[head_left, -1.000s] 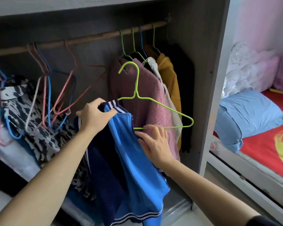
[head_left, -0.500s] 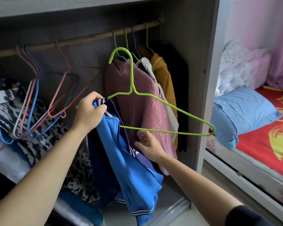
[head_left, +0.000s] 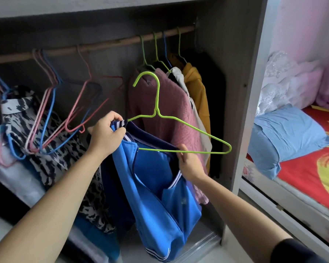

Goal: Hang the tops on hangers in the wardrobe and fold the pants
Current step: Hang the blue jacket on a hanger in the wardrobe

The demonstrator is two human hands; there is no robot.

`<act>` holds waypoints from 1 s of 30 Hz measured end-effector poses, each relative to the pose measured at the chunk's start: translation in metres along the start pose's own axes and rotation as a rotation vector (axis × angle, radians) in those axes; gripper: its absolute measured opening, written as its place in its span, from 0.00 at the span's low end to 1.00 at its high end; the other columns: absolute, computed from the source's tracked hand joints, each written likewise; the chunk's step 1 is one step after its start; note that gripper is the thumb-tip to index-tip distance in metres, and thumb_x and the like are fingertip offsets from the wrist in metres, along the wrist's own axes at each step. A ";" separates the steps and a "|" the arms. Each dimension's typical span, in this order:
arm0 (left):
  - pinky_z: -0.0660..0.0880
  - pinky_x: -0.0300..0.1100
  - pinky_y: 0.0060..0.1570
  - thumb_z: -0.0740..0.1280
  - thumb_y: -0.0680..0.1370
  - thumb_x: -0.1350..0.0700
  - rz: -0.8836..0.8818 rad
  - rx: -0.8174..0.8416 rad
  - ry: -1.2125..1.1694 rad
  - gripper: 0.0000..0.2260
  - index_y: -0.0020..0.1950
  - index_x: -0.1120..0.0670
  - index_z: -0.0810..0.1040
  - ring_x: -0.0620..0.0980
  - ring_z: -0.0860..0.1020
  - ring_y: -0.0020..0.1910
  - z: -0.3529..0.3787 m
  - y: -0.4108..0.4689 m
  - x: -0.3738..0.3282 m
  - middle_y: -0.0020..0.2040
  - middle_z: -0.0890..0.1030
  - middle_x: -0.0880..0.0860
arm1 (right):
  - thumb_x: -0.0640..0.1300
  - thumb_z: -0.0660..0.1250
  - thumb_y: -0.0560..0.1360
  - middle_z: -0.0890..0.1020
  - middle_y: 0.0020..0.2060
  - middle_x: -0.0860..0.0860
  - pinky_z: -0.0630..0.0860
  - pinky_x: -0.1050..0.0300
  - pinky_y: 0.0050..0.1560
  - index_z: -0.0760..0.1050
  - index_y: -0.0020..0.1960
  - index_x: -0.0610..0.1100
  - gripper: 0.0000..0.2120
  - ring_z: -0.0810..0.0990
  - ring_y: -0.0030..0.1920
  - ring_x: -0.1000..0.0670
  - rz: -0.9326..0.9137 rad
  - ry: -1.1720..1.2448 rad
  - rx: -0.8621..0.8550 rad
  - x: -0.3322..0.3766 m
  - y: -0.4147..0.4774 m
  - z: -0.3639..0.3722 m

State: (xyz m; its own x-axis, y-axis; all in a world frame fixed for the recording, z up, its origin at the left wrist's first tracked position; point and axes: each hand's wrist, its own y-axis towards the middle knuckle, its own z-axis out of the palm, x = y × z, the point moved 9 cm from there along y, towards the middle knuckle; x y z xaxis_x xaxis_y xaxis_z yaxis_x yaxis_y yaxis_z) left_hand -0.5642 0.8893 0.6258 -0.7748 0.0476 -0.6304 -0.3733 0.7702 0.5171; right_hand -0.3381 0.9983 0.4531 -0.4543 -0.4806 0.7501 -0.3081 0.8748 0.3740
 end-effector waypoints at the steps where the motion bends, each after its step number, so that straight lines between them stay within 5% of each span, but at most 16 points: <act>1: 0.73 0.61 0.56 0.66 0.70 0.60 -0.006 -0.002 0.022 0.06 0.43 0.49 0.75 0.52 0.76 0.40 0.000 -0.003 0.004 0.35 0.77 0.45 | 0.46 0.56 0.83 0.82 0.45 0.44 0.72 0.49 0.42 0.70 0.58 0.50 0.06 0.80 0.45 0.40 -0.035 -0.054 -0.004 0.000 -0.001 -0.008; 6: 0.63 0.48 0.60 0.67 0.68 0.45 0.006 -0.032 0.150 0.09 0.42 0.48 0.76 0.52 0.77 0.46 -0.006 -0.006 0.010 0.35 0.79 0.46 | 0.50 0.60 0.82 0.82 0.51 0.45 0.71 0.51 0.42 0.69 0.60 0.49 0.09 0.81 0.48 0.41 -0.302 -0.205 -0.052 0.011 -0.010 -0.039; 9: 0.72 0.52 0.58 0.71 0.68 0.34 0.004 0.012 0.110 0.17 0.42 0.47 0.78 0.50 0.78 0.47 -0.002 -0.005 0.011 0.39 0.81 0.46 | 0.56 0.70 0.77 0.80 0.54 0.48 0.76 0.52 0.51 0.74 0.62 0.44 0.20 0.79 0.52 0.48 -0.265 -0.222 0.079 0.001 -0.009 -0.044; 12: 0.77 0.54 0.49 0.71 0.69 0.31 -0.002 -0.013 0.047 0.19 0.41 0.47 0.80 0.50 0.80 0.43 -0.006 -0.008 0.018 0.38 0.82 0.47 | 0.46 0.71 0.78 0.78 0.49 0.43 0.78 0.46 0.47 0.78 0.58 0.38 0.13 0.80 0.45 0.42 -0.426 -0.417 0.149 0.000 -0.017 -0.040; 18: 0.77 0.57 0.48 0.70 0.69 0.31 0.042 -0.033 0.078 0.21 0.41 0.48 0.80 0.52 0.79 0.39 -0.008 -0.005 0.026 0.36 0.80 0.48 | 0.40 0.71 0.75 0.85 0.48 0.46 0.76 0.53 0.53 0.83 0.56 0.42 0.10 0.82 0.50 0.46 -0.174 -0.343 0.160 -0.030 -0.003 -0.067; 22: 0.74 0.53 0.47 0.69 0.69 0.30 0.113 -0.059 0.193 0.23 0.44 0.49 0.81 0.52 0.77 0.42 -0.008 -0.002 0.033 0.38 0.79 0.49 | 0.45 0.72 0.76 0.83 0.36 0.52 0.76 0.54 0.42 0.83 0.44 0.46 0.05 0.80 0.38 0.49 -0.040 -0.333 0.212 -0.034 0.006 -0.091; 24: 0.67 0.49 0.46 0.69 0.70 0.32 0.168 -0.067 0.272 0.21 0.44 0.50 0.81 0.53 0.76 0.44 -0.006 0.001 0.033 0.37 0.78 0.49 | 0.45 0.70 0.78 0.76 0.29 0.61 0.68 0.58 0.39 0.80 0.37 0.50 0.10 0.74 0.32 0.58 -0.039 -0.353 0.264 -0.031 0.012 -0.102; 27: 0.58 0.47 0.43 0.70 0.73 0.38 0.326 -0.054 0.421 0.16 0.40 0.51 0.81 0.56 0.75 0.41 0.001 -0.002 0.031 0.34 0.74 0.49 | 0.42 0.67 0.80 0.77 0.32 0.63 0.65 0.62 0.43 0.83 0.50 0.48 0.07 0.74 0.34 0.63 -0.059 -0.406 0.313 -0.024 0.021 -0.116; 30: 0.56 0.47 0.41 0.71 0.74 0.43 0.415 -0.055 0.559 0.13 0.39 0.52 0.81 0.57 0.74 0.39 0.015 -0.011 0.029 0.32 0.73 0.51 | 0.40 0.61 0.82 0.84 0.50 0.50 0.67 0.60 0.49 0.81 0.63 0.48 0.14 0.78 0.50 0.49 -0.109 -0.523 0.299 -0.015 0.025 -0.125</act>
State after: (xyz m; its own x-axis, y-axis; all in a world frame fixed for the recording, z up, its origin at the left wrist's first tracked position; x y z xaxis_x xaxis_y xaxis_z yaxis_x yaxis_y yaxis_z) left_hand -0.5751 0.8916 0.5928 -0.9998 -0.0148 0.0110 -0.0032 0.7248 0.6889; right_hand -0.2348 1.0354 0.5196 -0.7334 -0.5993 0.3208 -0.5628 0.8000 0.2079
